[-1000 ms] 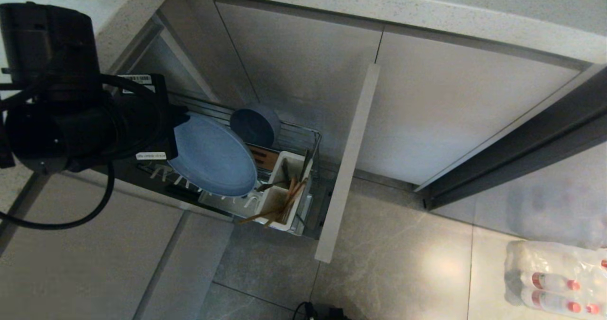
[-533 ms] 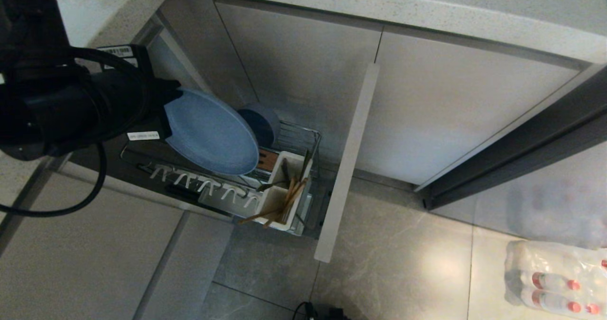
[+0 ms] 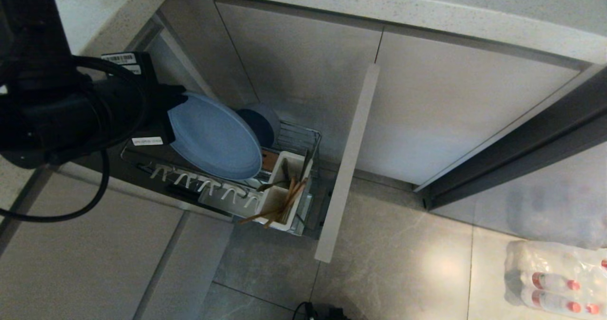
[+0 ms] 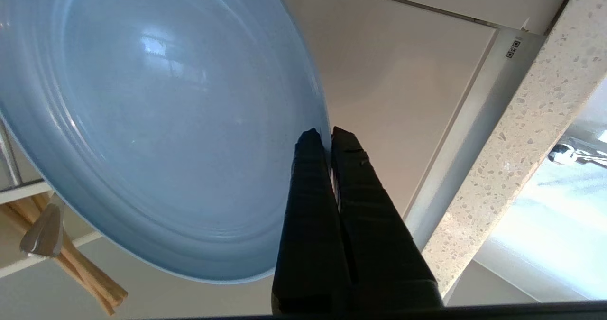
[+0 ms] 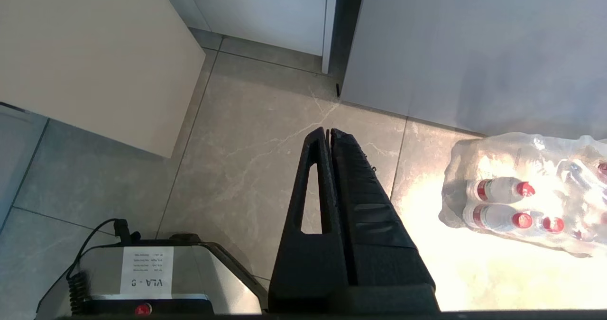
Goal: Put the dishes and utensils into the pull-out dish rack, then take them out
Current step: Pick up the plate and place it in the cupboard
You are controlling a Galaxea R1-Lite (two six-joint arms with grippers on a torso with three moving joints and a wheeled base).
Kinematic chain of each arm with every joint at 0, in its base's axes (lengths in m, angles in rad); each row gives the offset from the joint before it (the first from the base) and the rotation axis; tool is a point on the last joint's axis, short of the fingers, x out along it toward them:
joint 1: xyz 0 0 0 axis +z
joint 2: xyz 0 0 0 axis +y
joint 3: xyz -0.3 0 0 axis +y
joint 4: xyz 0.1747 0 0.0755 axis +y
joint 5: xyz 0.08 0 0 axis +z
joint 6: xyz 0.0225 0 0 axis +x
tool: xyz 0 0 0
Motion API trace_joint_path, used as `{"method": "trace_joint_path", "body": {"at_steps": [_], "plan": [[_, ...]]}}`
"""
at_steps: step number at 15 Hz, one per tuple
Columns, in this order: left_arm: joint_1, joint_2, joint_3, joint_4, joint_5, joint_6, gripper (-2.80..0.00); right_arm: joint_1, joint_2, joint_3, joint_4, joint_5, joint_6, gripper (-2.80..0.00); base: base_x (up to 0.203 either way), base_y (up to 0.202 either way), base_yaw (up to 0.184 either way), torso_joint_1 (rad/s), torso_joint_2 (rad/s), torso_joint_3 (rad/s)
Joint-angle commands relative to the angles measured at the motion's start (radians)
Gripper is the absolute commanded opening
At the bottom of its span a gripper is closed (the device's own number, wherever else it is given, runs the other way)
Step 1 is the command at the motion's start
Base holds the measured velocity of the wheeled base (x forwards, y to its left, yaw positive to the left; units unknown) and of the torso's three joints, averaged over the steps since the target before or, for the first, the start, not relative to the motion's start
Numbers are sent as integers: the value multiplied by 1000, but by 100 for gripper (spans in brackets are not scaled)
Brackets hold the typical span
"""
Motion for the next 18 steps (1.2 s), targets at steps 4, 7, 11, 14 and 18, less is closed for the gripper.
{"method": "trace_joint_path", "body": {"at_steps": [4, 7, 11, 14, 18], "plan": [[10, 12, 37, -13, -17, -9, -280, 0, 2, 0, 0, 0, 0, -280, 0, 0, 0, 0, 0, 0], [11, 23, 38, -13, -24, -9, -280, 0, 2, 0, 0, 0, 0, -280, 0, 0, 0, 0, 0, 0], [11, 30, 49, -11, -24, -9, -280, 0, 2, 0, 0, 0, 0, -280, 0, 0, 0, 0, 0, 0], [11, 22, 37, -24, -25, -9, -280, 0, 1, 0, 0, 0, 0, -280, 0, 0, 0, 0, 0, 0], [11, -20, 43, -101, -67, -6, -280, 0, 2, 0, 0, 0, 0, -280, 0, 0, 0, 0, 0, 0]]}}
